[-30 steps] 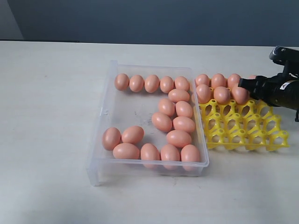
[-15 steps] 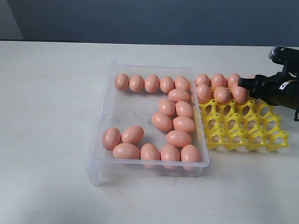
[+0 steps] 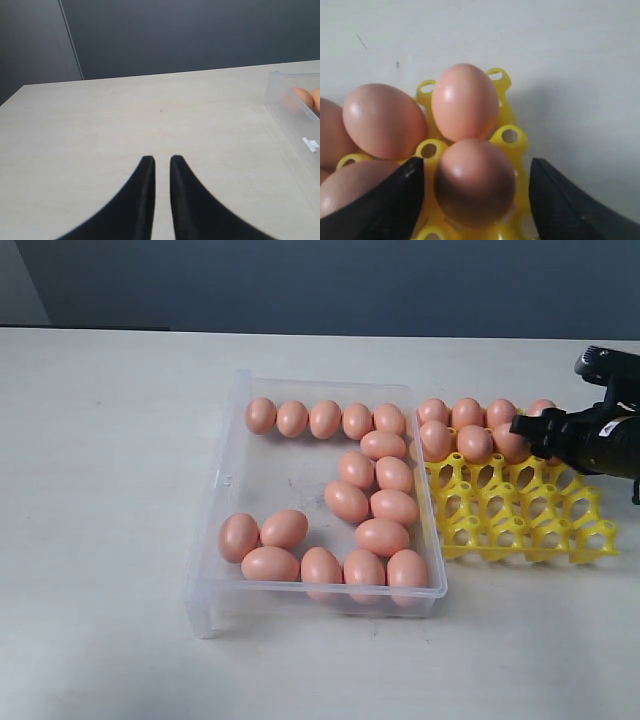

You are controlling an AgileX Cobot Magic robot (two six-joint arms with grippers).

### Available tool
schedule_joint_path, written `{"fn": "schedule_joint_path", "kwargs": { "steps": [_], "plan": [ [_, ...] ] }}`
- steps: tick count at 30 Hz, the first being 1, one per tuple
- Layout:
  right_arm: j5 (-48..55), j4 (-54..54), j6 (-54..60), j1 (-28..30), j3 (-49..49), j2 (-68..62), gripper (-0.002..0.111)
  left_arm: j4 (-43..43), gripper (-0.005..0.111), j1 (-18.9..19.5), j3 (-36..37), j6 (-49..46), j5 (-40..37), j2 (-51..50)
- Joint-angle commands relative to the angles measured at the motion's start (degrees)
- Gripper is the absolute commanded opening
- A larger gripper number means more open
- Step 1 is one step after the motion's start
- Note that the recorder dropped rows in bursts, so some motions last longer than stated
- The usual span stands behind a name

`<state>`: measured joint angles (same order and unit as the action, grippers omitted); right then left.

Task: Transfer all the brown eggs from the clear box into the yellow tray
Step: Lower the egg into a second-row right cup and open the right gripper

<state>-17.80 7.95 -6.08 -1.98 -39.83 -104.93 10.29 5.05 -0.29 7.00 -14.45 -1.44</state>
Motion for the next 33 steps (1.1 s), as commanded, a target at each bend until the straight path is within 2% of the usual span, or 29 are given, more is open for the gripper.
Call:
{"fn": "schedule_joint_path", "kwargs": {
  "steps": [1, 10, 13, 16, 20, 24, 33],
  "plan": [
    [0.94, -1.04, 0.04, 0.26, 0.12, 1.83, 0.06, -0.13, 0.012, -0.03, 0.29, 0.05, 0.71, -0.05],
    [0.99, 0.46, -0.45, 0.26, 0.12, 14.55, 0.06, -0.13, 0.012, -0.03, 0.29, 0.05, 0.71, -0.05],
    [4.44, 0.46, -2.54, -0.51, 0.12, 16.73, 0.055, -0.13, 0.012, -0.03, 0.29, 0.05, 0.71, -0.05],
    [6.78, 0.46, -2.72, -3.58, 0.12, 16.84, 0.038, -0.13, 0.012, -0.03, 0.29, 0.05, 0.71, -0.05],
    [6.96, -0.03, -2.72, -9.45, 0.12, 15.42, 0.002, -0.13, 0.012, -0.03, 0.29, 0.05, 0.71, -0.05],
    [7.21, -0.17, -2.43, -12.69, 0.12, 13.17, 0.0, -0.13, 0.012, -0.03, 0.29, 0.05, 0.71, -0.05],
    [11.51, 0.08, -2.55, -12.79, 0.12, 8.59, 0.0, -0.13, 0.012, -0.03, 0.29, 0.05, 0.71, -0.05]
  ]
}}
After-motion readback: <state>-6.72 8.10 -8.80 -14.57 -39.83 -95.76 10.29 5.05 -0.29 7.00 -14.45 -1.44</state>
